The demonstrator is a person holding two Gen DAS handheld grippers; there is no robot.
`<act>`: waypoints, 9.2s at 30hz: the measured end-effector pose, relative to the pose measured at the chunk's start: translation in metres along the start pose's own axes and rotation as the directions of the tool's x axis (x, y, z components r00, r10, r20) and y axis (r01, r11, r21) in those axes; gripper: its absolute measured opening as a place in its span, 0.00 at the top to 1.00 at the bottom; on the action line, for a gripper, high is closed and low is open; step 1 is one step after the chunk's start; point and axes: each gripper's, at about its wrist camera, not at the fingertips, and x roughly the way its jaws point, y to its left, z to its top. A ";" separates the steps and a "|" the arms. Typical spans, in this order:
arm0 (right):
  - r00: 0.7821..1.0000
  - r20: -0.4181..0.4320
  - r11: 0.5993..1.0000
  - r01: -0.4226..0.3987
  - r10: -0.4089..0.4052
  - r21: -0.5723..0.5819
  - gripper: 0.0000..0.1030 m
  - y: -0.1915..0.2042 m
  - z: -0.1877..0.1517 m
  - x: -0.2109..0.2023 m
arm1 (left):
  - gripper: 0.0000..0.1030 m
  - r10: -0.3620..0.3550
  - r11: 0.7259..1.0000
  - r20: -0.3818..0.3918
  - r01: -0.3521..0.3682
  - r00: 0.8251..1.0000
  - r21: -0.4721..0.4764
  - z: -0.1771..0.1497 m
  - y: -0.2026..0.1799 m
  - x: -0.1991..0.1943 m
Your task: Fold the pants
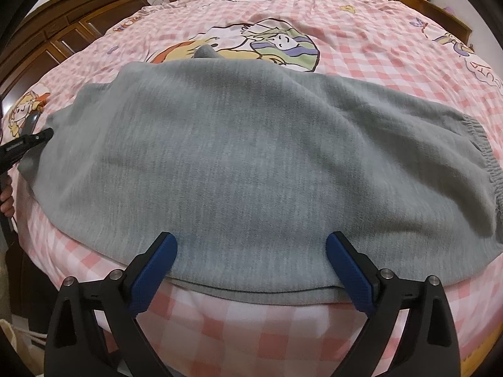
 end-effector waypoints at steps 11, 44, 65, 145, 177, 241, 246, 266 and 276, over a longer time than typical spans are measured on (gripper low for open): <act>0.997 -0.036 0.995 -0.058 0.061 0.076 0.30 -0.011 0.026 -0.015 | 0.98 0.113 0.976 -0.010 -0.112 0.994 -0.188 -0.030 0.022 -0.041; 0.978 0.054 0.944 -0.178 0.200 -0.278 0.93 0.016 0.151 0.028 | 0.90 0.018 0.986 0.074 -0.006 0.997 -0.164 -0.019 0.021 -0.021; 0.977 0.103 0.976 -0.171 0.185 -0.135 0.93 0.003 0.167 0.075 | 0.98 0.112 0.984 0.159 -0.087 0.981 -0.154 -0.005 0.025 -0.010; 0.994 0.087 0.979 0.050 -0.068 0.198 0.79 -0.141 0.032 -0.052 | 0.46 0.241 0.969 -0.135 -0.246 0.961 -0.026 -0.061 -0.043 -0.019; 1.000 -0.025 1.000 -0.007 0.007 -0.020 0.46 0.047 0.008 -0.014 | 0.51 0.071 0.974 -0.051 -0.080 0.996 -0.214 -0.075 0.028 -0.065; 0.973 0.073 0.961 -0.228 0.219 0.154 0.44 -0.006 -0.028 -0.026 | 0.79 -0.173 0.979 -0.194 0.189 0.966 0.072 -0.049 -0.210 0.006; 0.976 0.072 0.964 -0.216 0.207 0.155 0.44 -0.004 -0.032 -0.019 | 0.50 -0.191 0.974 -0.207 0.211 0.960 0.080 -0.057 -0.217 0.007; 0.979 0.027 0.965 -0.202 0.201 0.169 0.37 0.005 -0.015 -0.027 | 0.20 0.034 0.995 -0.136 -0.020 0.990 0.101 -0.081 -0.137 -0.057; 0.981 0.042 0.980 -0.193 0.191 0.051 0.37 0.042 0.008 -0.038 | 0.20 0.111 0.990 -0.138 -0.097 0.984 0.105 -0.099 -0.124 -0.038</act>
